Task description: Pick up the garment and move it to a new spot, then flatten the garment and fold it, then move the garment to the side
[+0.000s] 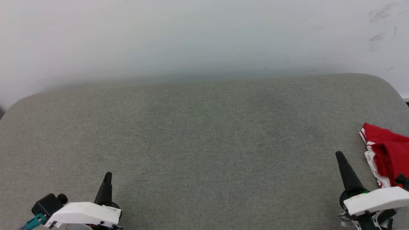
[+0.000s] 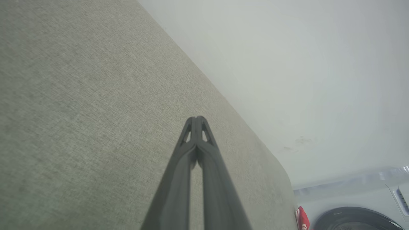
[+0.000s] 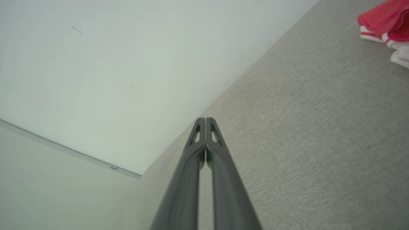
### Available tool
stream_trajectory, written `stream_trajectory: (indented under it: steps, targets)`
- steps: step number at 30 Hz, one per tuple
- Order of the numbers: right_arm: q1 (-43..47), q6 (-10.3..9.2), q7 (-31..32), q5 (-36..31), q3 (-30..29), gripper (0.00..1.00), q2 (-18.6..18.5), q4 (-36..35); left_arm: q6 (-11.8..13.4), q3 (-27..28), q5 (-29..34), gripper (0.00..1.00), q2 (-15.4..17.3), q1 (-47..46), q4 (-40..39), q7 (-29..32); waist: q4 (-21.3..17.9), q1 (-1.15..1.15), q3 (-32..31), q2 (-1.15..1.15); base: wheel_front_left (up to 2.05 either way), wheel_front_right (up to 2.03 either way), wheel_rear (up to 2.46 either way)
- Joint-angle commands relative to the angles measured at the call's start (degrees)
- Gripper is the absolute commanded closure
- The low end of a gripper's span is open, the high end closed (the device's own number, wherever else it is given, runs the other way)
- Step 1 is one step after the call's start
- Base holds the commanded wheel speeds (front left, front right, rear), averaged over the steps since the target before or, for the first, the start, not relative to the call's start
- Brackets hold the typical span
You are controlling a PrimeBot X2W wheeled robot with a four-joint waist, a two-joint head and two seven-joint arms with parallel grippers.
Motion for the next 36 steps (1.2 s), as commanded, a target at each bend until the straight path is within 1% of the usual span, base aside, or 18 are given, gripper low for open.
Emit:
stream_trajectory:
  steps: [1, 3, 4, 14, 36]
  targets:
    - [-1.44, -0.01, 0.06, 1.61, -0.36, 1.00, 0.06, -0.25, -0.44, 0.54, -1.31, 1.00, 0.08, -1.39, -0.30, 0.33, 0.04, 0.00, 0.01, 0.00, 0.00, 0.00, 0.00]
    - [-1.62, -0.01, 0.17, 2.84, -0.46, 1.00, 0.16, 0.00, -0.69, 0.84, -2.42, 1.00, -0.14, -1.59, -0.21, 0.68, 0.11, 0.00, 0.02, 0.00, 0.00, 0.00, 0.00]
    - [-1.84, -0.01, 0.32, 4.72, -0.63, 1.00, 0.31, 0.39, -1.14, 1.27, -4.04, 1.00, -0.49, -1.90, -0.07, 1.18, 0.22, 0.00, 0.04, 0.00, 0.00, 0.00, 0.00]
    - [-2.51, -0.01, 0.74, 10.52, -1.11, 1.00, 0.80, 1.51, -2.31, 2.54, -9.16, 1.00, -1.52, -2.72, 0.39, 2.74, 0.57, -0.01, 0.11, 0.00, 0.00, 0.00, 0.00]
    - [-3.79, -0.01, 1.46, 21.11, -2.03, 1.00, 1.64, 3.68, -4.62, 4.96, -18.44, 1.00, -3.39, -4.20, 1.29, 5.54, 1.30, -0.01, 0.25, 0.00, 0.00, 0.00, 0.00]
